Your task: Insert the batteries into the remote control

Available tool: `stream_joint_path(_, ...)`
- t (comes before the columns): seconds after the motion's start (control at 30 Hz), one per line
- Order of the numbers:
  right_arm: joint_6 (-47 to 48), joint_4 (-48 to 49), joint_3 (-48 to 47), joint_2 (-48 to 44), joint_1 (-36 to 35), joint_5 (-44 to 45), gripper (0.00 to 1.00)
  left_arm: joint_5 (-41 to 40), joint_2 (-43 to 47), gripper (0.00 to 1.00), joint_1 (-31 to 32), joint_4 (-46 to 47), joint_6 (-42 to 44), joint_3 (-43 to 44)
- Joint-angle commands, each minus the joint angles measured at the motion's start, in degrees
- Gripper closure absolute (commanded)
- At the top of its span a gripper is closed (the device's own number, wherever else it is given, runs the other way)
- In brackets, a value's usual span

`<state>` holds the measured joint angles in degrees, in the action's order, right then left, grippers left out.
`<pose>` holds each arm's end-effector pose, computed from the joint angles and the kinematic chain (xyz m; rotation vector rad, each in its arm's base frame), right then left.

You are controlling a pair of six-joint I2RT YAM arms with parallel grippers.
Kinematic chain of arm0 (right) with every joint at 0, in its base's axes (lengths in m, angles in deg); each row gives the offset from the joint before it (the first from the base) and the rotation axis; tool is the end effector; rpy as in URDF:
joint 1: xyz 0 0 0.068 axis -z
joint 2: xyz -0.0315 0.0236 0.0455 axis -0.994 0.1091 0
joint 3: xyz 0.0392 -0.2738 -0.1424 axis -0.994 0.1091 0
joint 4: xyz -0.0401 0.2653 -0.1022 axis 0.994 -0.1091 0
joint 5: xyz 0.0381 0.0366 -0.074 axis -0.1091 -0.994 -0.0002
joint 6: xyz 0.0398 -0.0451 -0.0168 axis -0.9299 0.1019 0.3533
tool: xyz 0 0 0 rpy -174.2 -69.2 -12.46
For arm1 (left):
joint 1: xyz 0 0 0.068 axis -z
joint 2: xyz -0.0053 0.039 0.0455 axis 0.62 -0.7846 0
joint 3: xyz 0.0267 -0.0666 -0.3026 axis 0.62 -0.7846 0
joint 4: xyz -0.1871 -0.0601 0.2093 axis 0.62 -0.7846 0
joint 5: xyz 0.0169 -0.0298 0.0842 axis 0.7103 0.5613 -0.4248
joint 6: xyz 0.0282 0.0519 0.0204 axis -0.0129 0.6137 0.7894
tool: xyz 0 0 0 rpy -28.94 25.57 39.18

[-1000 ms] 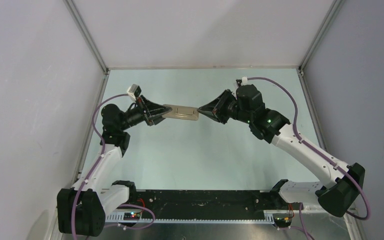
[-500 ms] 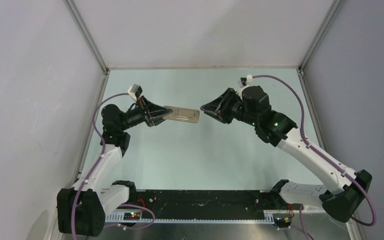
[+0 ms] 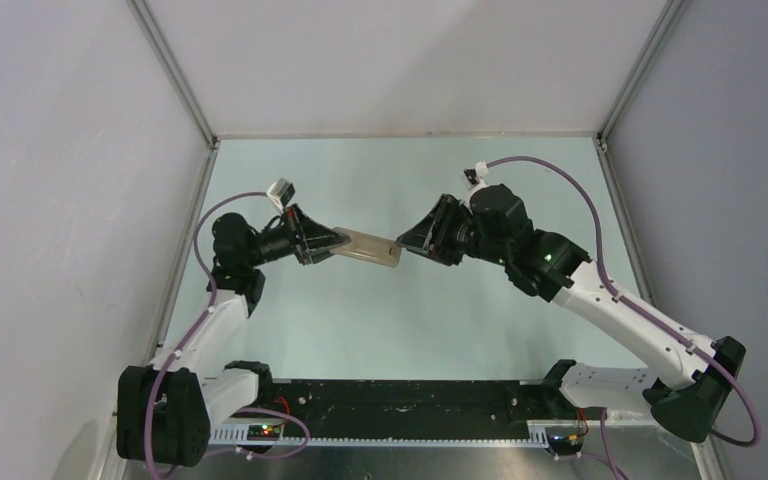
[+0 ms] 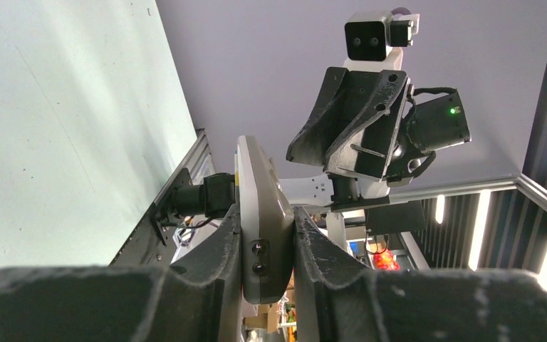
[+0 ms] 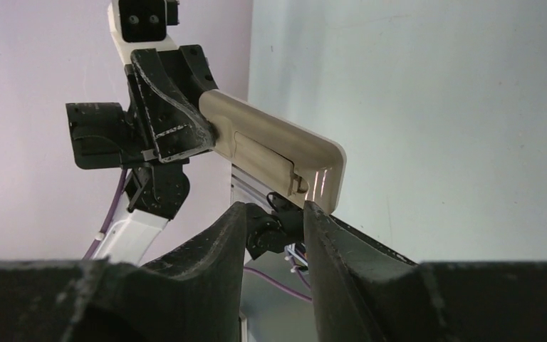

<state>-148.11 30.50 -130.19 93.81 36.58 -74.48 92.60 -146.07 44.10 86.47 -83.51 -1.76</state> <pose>0.1851 0.2058 0.4142 0.1880 2.2106 1.2404 0.2249 -0.0655 0.3026 -0.1767 1.9477 -1.9352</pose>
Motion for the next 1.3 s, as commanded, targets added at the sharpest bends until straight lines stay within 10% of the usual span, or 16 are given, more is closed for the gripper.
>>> stream_joint_path(0.0,1.2,-1.9,-1.7,-0.1,-0.2,0.7,0.6,1.4,-0.2,1.0,0.4,2.5,2.2,0.1)
stream_joint_path(1.27,-0.4,2.1,-1.7,7.2,-0.6,-4.7,1.0,1.6,0.2,1.0,1.1,2.5,2.4,1.3)
